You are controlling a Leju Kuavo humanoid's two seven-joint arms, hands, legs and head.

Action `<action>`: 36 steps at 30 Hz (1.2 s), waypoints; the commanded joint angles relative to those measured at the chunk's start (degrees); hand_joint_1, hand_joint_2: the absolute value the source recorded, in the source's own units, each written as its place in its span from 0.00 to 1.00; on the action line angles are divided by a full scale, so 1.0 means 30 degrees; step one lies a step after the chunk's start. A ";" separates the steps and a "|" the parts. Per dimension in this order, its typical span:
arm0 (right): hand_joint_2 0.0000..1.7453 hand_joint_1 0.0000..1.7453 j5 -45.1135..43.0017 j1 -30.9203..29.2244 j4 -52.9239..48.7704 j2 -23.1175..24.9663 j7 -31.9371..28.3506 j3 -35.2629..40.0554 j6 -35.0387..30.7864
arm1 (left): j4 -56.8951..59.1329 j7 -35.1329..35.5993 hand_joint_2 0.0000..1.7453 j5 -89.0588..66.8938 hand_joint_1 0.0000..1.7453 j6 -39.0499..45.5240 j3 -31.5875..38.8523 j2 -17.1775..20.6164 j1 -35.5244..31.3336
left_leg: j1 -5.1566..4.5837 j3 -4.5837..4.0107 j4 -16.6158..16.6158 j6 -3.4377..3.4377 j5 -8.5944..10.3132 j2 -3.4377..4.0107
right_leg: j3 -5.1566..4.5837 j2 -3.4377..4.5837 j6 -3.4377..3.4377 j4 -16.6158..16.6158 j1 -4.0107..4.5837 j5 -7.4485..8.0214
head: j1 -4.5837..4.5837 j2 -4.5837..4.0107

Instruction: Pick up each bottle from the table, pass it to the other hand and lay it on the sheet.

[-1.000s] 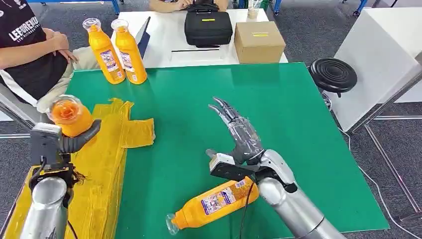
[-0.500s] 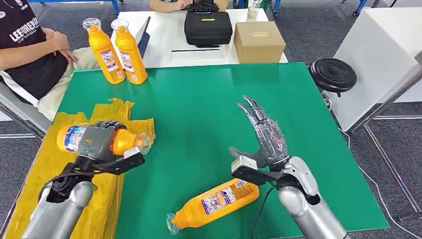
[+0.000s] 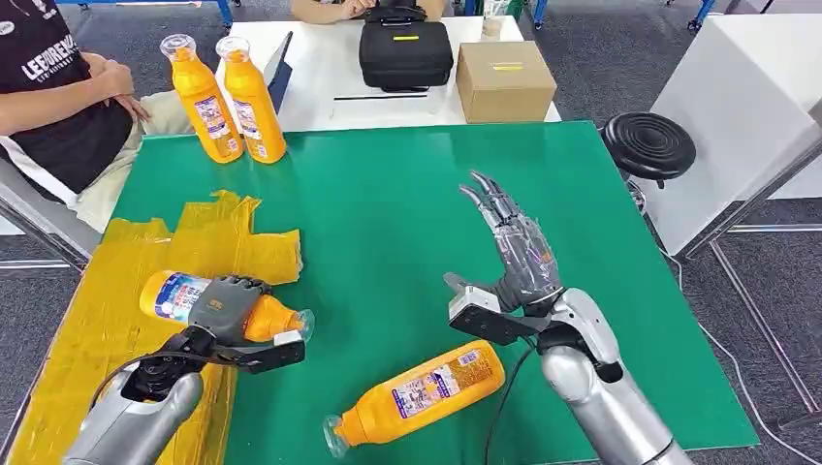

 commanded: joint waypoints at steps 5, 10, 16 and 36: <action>1.00 0.00 -0.0249 -0.1214 0.1602 0.0764 0.0151 0.0266 0.0375 | 0.3745 -0.0876 1.00 0.1628 0.89 -0.2107 -0.2020 0.0236 -0.2208 | 0.0029 0.0073 0.0000 -0.0074 -0.0019 0.0066 | 0.0080 0.0015 -0.0045 -0.0020 0.0035 -0.0004 | -0.0007 -0.0007; 1.00 0.00 -0.0162 -0.1097 0.1638 0.0907 0.0179 0.0253 0.0422 | 0.4448 -0.0137 1.00 0.2098 0.00 -0.2806 -0.2092 0.0052 -0.2740 | 0.0025 0.0100 0.0000 -0.0058 -0.0011 0.0038 | 0.0110 -0.0004 -0.0035 -0.0018 0.0032 -0.0003 | 0.0000 0.0000; 1.00 0.00 -0.0173 -0.1704 0.2429 0.1013 0.0349 0.0595 0.0857 | 0.5298 0.0870 1.00 0.1827 0.00 -0.4112 -0.2336 0.0172 -0.3694 | 0.0027 0.0127 0.0001 -0.0063 -0.0006 0.0058 | 0.0136 0.0011 -0.0036 -0.0014 0.0033 0.0005 | -0.0007 -0.0007; 1.00 0.00 -0.0788 -0.2339 0.3852 0.0948 0.0090 0.1106 0.1288 | 0.0882 0.0493 0.00 0.2051 0.00 -0.9319 -0.3258 0.3753 -0.7559 | 0.0072 0.0043 0.0072 -0.0094 -0.0008 0.0060 | 0.0069 0.0002 -0.0047 0.0037 0.0074 -0.0004 | 0.0000 -0.0007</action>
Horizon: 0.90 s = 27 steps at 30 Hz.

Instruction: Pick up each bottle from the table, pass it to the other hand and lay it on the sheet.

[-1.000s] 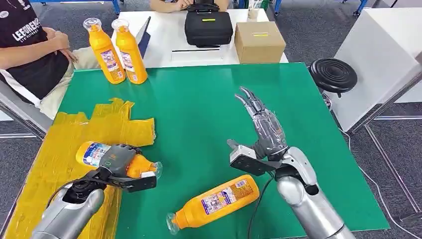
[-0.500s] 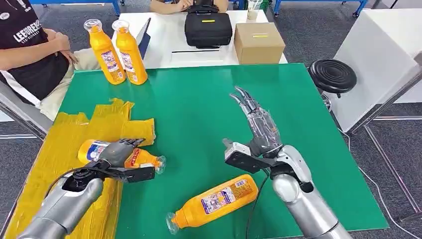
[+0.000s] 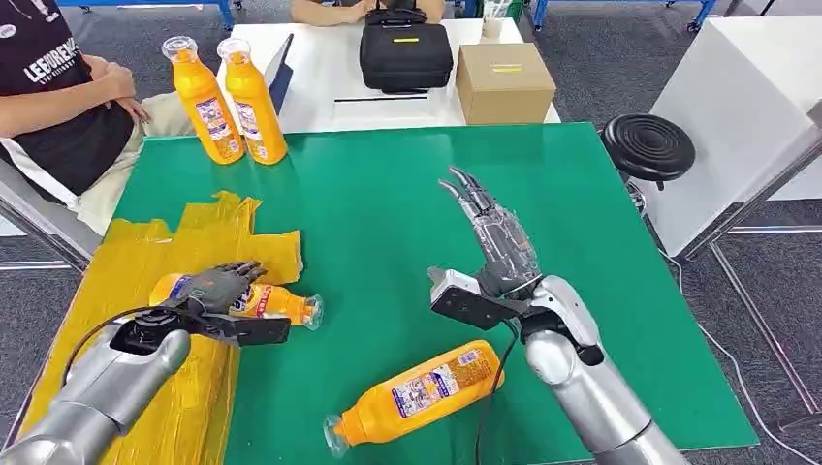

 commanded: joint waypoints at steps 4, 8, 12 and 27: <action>1.00 0.00 -0.0608 -0.1413 0.2921 -0.0235 -0.0431 0.0871 0.0580 | -0.5971 -0.1559 0.00 0.1794 0.00 -0.4556 -0.1207 0.5212 -0.3530 | 0.0085 -0.0038 0.0079 -0.0096 -0.0045 0.0131 | -0.0025 0.0070 -0.0060 0.0025 0.0085 -0.0005 | 0.0007 0.0000; 1.00 0.00 -0.0644 -0.1442 0.3023 -0.0302 -0.0438 0.0898 0.0609 | -0.6494 -0.1834 0.00 0.2135 0.00 -0.5229 -0.1224 0.5672 -0.3998 | 0.0070 -0.0038 0.0058 -0.0072 -0.0028 0.0092 | -0.0026 0.0037 -0.0043 0.0024 0.0068 -0.0008 | 0.0000 0.0000; 1.00 0.00 -0.0633 -0.1388 0.2891 -0.0339 -0.0438 0.0943 0.0600 | -0.6474 -0.1715 0.00 0.2146 0.00 -0.5184 -0.1418 0.5556 -0.3844 | 0.0072 0.0017 0.0034 -0.0091 -0.0033 0.0074 | 0.0032 0.0015 -0.0052 -0.0003 0.0068 -0.0022 | 0.0007 0.0000; 1.00 0.00 -0.0534 -0.1681 0.2958 -0.0965 -0.0303 0.1640 0.1360 | -0.9172 -0.2234 0.00 0.4644 0.00 -0.6447 -0.0995 0.7756 -0.4288 | 0.0078 -0.0016 0.0060 -0.0095 -0.0045 0.0116 | -0.0009 0.0054 -0.0055 0.0021 0.0075 -0.0023 | 0.0007 0.0000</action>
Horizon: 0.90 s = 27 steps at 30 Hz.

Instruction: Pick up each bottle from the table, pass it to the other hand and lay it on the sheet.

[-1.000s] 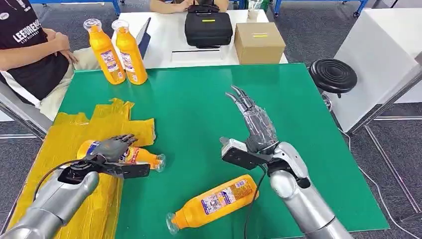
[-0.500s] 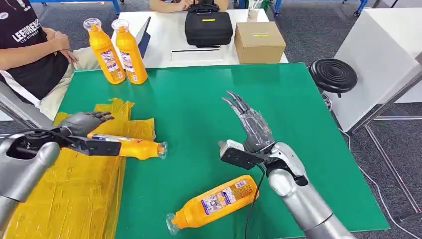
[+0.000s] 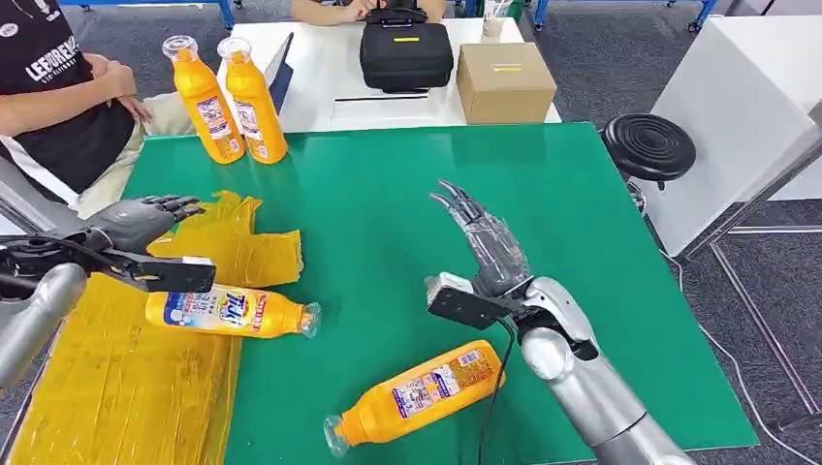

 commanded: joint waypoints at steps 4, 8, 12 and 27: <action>1.00 0.00 0.0265 -0.0450 -0.0177 -0.1482 0.0143 0.1472 0.1587 | -0.3275 -0.0558 0.00 0.4052 0.00 -0.0333 0.1509 0.2208 0.0472 | 0.0060 0.0048 0.0042 -0.0103 -0.0067 0.0120 | 0.0062 0.0047 -0.0057 -0.0003 0.0065 -0.0035 | 0.0000 0.0000; 1.00 0.00 0.2143 -0.0344 -0.2521 -0.2962 0.1391 0.2205 0.2460 | -0.1126 0.1307 1.00 0.5685 0.00 0.2912 0.4984 -0.1734 0.1589 | 0.0032 0.0073 -0.0002 -0.0087 -0.0037 0.0034 | 0.0107 -0.0031 -0.0042 -0.0034 0.0035 -0.0036 | 0.0000 0.0000; 1.00 0.00 0.1354 -0.0765 -0.4157 -0.4369 0.0720 0.3605 0.5341 | 0.1575 0.0939 1.00 0.7276 0.00 0.6121 0.7330 -0.3817 0.3037 | 0.0001 0.0054 -0.0011 -0.0071 -0.0008 -0.0015 | 0.0061 -0.0074 -0.0033 -0.0038 -0.0001 -0.0029 | 0.0007 0.0000; 1.00 0.00 0.1267 0.2303 -0.5728 -0.5776 0.0098 0.5211 0.3735 | 0.4367 -0.1640 1.00 1.1783 0.00 1.2313 1.3016 -0.8438 0.5316 | 0.0002 0.0070 -0.0029 -0.0060 -0.0027 -0.0013 | 0.0093 -0.0059 -0.0025 -0.0078 0.0017 -0.0021 | 0.0000 0.0000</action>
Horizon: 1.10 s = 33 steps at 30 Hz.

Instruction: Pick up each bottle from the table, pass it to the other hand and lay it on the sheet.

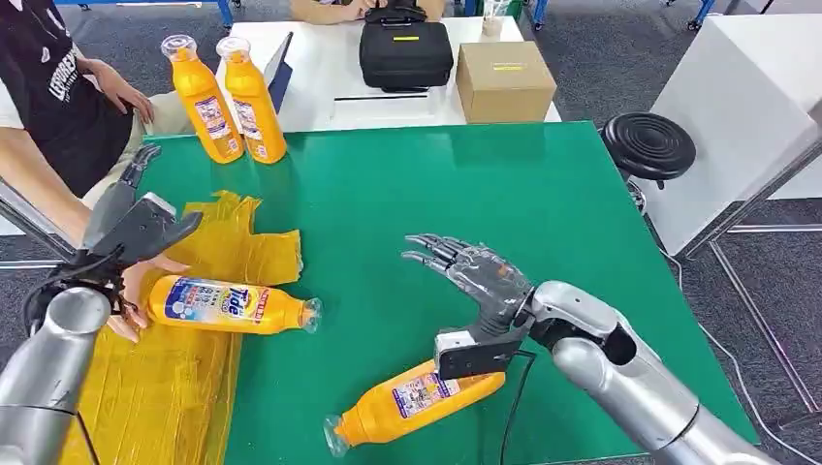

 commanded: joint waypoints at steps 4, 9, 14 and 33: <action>1.00 0.00 0.1689 0.3908 -0.1956 -0.0885 0.0448 0.0920 -0.1954 | 0.2825 -0.0656 1.00 0.1932 0.00 0.0625 0.4642 -0.3184 0.0524 | 0.0058 0.0107 -0.0004 -0.0113 -0.0064 0.0027 | 0.0146 -0.0038 -0.0062 -0.0043 0.0067 -0.0061 | 0.0000 0.0007; 1.00 0.00 0.3113 0.8123 -0.3187 -0.1452 0.0983 -0.0105 -0.2758 | 0.3601 -0.0794 1.00 0.2235 0.00 0.0446 0.4880 -0.3564 0.0219 | 0.0043 0.0037 -0.0027 -0.0069 -0.0022 -0.0102 | 0.0076 -0.0147 -0.0034 -0.0054 0.0043 -0.0057 | 0.0007 0.0000; 1.00 0.00 0.3198 1.0005 -0.4486 -0.2816 0.1696 -0.0677 -0.3251 | 0.4502 -0.0917 1.00 0.3012 0.00 0.0507 0.5069 -0.3934 -0.0397 | 0.0045 0.0026 0.0011 -0.0087 -0.0054 -0.0094 | 0.0090 -0.0155 -0.0041 -0.0024 0.0046 -0.0087 | 0.0001 0.0000; 1.00 0.00 0.3008 1.0847 -0.3043 -0.2343 0.4404 -0.2206 -0.4294 | 0.4278 -0.0932 1.00 0.3944 0.00 0.0957 0.5776 -0.3586 0.0501 | 0.0040 0.0036 -0.0026 -0.0077 -0.0051 0.0049 | 0.0049 -0.0007 -0.0040 -0.0055 0.0043 -0.0034 | 0.0000 0.0000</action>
